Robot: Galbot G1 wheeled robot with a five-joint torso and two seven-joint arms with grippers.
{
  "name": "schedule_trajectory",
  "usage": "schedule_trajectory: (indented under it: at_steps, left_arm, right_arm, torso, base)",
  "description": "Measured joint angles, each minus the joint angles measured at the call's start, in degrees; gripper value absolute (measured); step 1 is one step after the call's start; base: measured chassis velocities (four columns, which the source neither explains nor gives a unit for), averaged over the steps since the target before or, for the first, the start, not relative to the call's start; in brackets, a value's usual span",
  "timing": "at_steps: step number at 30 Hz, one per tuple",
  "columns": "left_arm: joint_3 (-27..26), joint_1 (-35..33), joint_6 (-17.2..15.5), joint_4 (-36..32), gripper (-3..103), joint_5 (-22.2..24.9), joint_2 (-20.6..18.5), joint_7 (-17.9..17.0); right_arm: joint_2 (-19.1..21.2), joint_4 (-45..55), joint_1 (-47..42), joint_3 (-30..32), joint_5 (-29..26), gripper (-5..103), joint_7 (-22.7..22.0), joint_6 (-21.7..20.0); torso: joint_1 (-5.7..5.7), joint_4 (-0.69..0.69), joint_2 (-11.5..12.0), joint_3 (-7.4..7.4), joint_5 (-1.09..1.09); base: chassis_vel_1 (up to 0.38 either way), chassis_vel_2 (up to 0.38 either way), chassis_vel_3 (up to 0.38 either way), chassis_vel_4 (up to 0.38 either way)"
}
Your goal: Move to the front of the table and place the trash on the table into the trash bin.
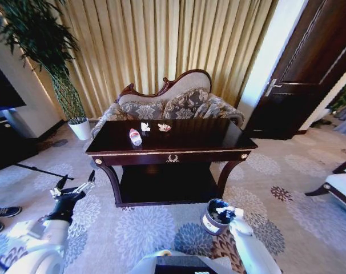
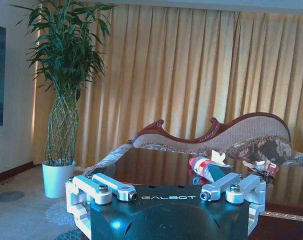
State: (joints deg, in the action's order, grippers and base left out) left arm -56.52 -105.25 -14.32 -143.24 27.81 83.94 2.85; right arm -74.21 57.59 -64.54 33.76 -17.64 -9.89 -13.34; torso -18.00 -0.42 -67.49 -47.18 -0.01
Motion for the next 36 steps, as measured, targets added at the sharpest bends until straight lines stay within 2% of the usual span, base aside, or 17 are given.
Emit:
schedule_trajectory:
  at_steps: [1,2,6,8,12,14,18,21,23,27,36]
  left_arm:
    - [0.0,0.0,0.0,0.0,100,0.0,0.0,0.0]
    - [0.0,0.0,0.0,0.0,100,0.0,0.0,0.0]
    - [-0.3,-0.2,0.4,0.0,100,0.0,0.0,0.2]
    - [-0.3,-0.2,0.4,0.0,100,0.0,0.0,0.2]
    - [-0.2,-0.2,0.5,0.0,100,0.0,0.2,0.3]
    - [-0.1,-0.1,0.5,0.0,100,0.0,0.2,0.3]
    - [-0.1,0.0,0.6,0.0,100,0.0,0.1,0.3]
    - [-0.1,0.0,0.7,0.0,100,0.0,0.0,0.3]
    - [-0.1,0.0,0.7,0.0,100,0.0,0.0,0.3]
    - [-0.2,-0.1,0.7,0.0,100,0.0,0.1,0.4]
    - [-0.3,0.0,0.8,0.0,100,0.0,0.2,0.4]
  right_arm:
    - [-0.2,-0.3,0.5,-0.1,0.2,10,0.0,0.0]
    - [-0.2,-0.3,0.5,-0.1,0.2,10,0.0,0.0]
    - [-0.2,-1.0,1.1,-0.1,0.3,32,0.0,0.0]
    - [-0.1,-1.1,1.1,-0.1,0.3,32,0.0,0.0]
    - [0.4,-1.2,0.8,0.0,0.3,54,0.0,0.1]
    - [0.5,-1.2,0.7,0.0,0.3,54,0.0,0.1]
    - [0.7,-1.0,0.6,0.1,0.3,76,-0.1,0.1]
    - [0.7,-0.6,0.5,0.1,0.2,81,-0.1,0.1]
    - [0.8,0.0,0.1,0.1,0.1,91,-0.1,0.2]
    - [0.8,0.6,-0.5,0.1,0.0,99,-0.1,0.2]
    - [1.1,3.8,-2.2,0.6,-1.2,100,-0.1,-0.5]
  torso:
    - [0.00,0.01,0.0,0.00,0.00]
    - [0.00,0.01,0.0,0.00,0.00]
    - [0.00,-0.01,0.0,0.00,0.00]
    - [0.00,-0.01,0.0,0.00,0.01]
    - [0.00,-0.01,0.0,0.00,0.01]
    - [0.00,-0.02,0.0,0.00,0.01]
    - [0.00,-0.01,0.0,0.00,0.01]
    - [0.00,-0.01,0.0,0.00,0.01]
    - [0.00,0.00,0.0,0.00,0.01]
    - [0.00,-0.01,0.0,0.00,0.01]
    - [0.00,-0.01,0.0,0.00,0.02]
  base:
    - [0.000,0.000,0.000,0.000]
    - [0.000,0.000,0.000,0.000]
    - [0.000,0.000,0.000,0.000]
    - [0.000,0.000,0.000,0.000]
    - [0.000,0.000,0.000,0.000]
    - [0.000,0.000,0.000,0.000]
    - [0.000,0.000,0.000,0.000]
    - [0.000,0.000,0.000,0.000]
    - [0.000,0.000,0.000,0.000]
    - [0.000,0.000,0.000,0.000]
    - [0.000,0.000,0.000,0.000]
